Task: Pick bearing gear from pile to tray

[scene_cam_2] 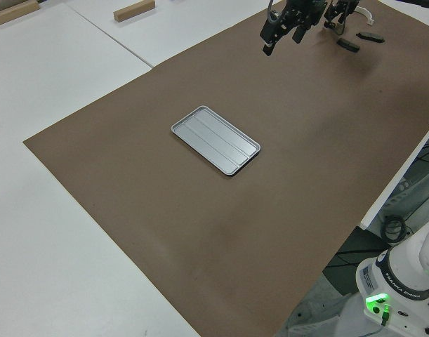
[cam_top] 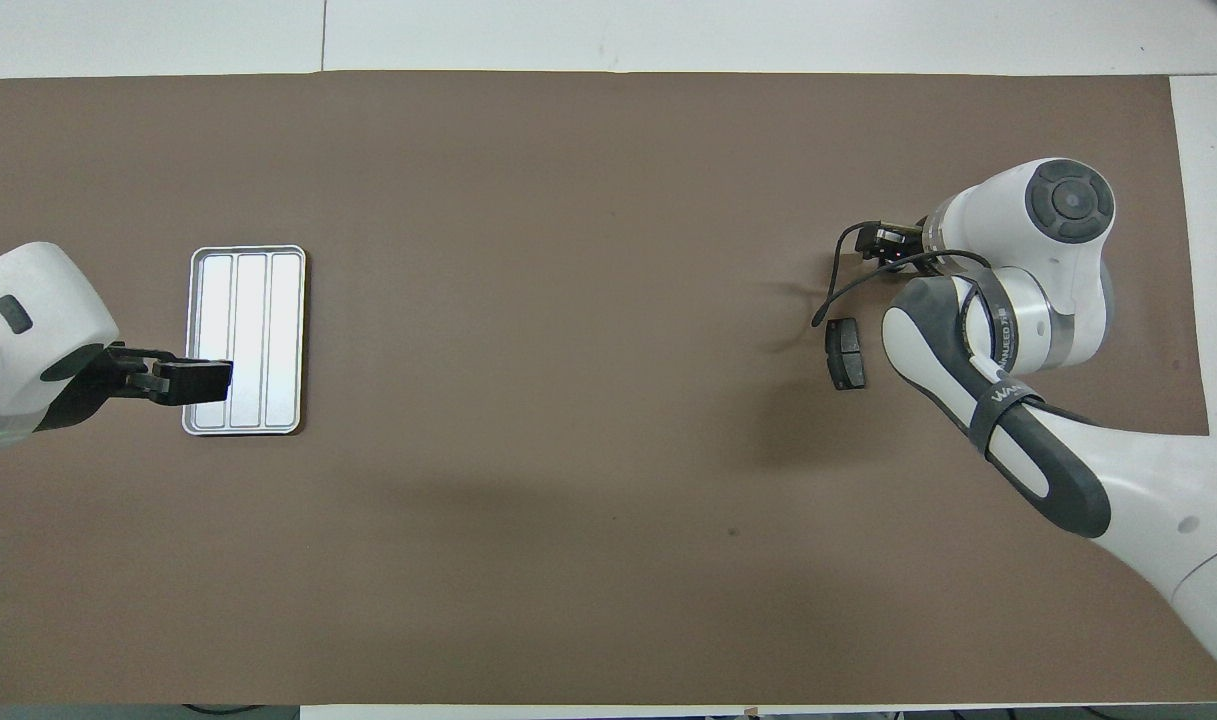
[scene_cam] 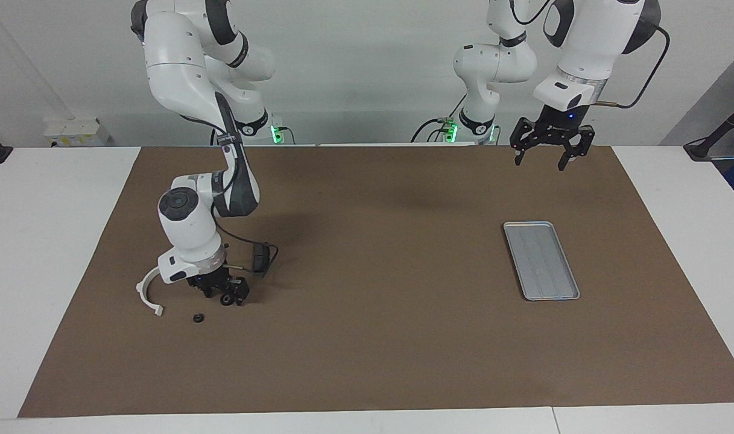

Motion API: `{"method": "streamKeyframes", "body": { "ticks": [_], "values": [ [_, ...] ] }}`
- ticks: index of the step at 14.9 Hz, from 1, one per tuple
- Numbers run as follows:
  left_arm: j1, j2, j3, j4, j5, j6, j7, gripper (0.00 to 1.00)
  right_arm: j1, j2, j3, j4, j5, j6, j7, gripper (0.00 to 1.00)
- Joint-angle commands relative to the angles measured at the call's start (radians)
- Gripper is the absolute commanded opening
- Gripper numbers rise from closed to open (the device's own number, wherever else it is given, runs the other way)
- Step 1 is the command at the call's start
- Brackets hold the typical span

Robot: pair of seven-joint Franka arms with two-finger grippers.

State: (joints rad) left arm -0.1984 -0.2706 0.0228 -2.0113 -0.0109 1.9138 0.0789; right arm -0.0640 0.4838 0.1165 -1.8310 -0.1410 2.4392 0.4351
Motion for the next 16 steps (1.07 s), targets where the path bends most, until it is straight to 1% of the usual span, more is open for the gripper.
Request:
{"method": "streamKeyframes", "body": {
  "ticks": [1, 3, 6, 8, 10, 11, 12, 13, 14, 16],
  "values": [
    [-0.004, -0.012, 0.008, -0.012, 0.016, 0.013, -0.007, 1.0, -0.013, 0.021, 0.008, 0.01, -0.029, 0.03, 0.028, 0.86],
    [-0.004, -0.012, 0.008, -0.012, 0.016, 0.013, -0.013, 1.0, -0.013, 0.024, 0.008, 0.01, -0.029, 0.032, 0.03, 0.84],
    [-0.004, -0.012, 0.008, -0.007, 0.016, -0.004, -0.008, 1.0, -0.011, 0.024, 0.008, 0.01, -0.029, 0.03, 0.031, 0.73],
    [-0.006, -0.01, 0.008, -0.001, 0.017, -0.01, -0.007, 1.0, -0.01, 0.024, 0.006, 0.009, -0.029, 0.029, 0.031, 0.64],
    [-0.006, -0.009, 0.008, 0.002, 0.017, -0.012, 0.001, 1.0, -0.004, 0.024, 0.008, 0.007, -0.029, 0.026, 0.054, 0.61],
    [-0.006, -0.009, 0.008, 0.003, 0.017, -0.007, 0.004, 1.0, 0.0, 0.024, 0.008, 0.006, -0.029, 0.023, 0.068, 0.58],
    [-0.006, -0.009, 0.008, 0.003, 0.017, 0.001, 0.008, 0.97, 0.003, 0.024, 0.008, 0.006, -0.029, 0.023, 0.08, 0.55],
    [-0.004, -0.009, 0.008, 0.003, 0.017, 0.004, 0.012, 0.98, 0.004, 0.024, 0.008, 0.006, -0.029, 0.02, 0.089, 0.53],
    [-0.004, -0.009, 0.008, 0.003, 0.017, 0.007, 0.01, 1.0, 0.006, 0.024, 0.008, 0.004, -0.029, 0.02, 0.091, 0.5],
    [-0.004, -0.009, 0.008, 0.003, 0.017, 0.007, 0.01, 1.0, 0.007, 0.024, 0.008, 0.004, -0.029, 0.018, 0.09, 0.38]
  ]
}}
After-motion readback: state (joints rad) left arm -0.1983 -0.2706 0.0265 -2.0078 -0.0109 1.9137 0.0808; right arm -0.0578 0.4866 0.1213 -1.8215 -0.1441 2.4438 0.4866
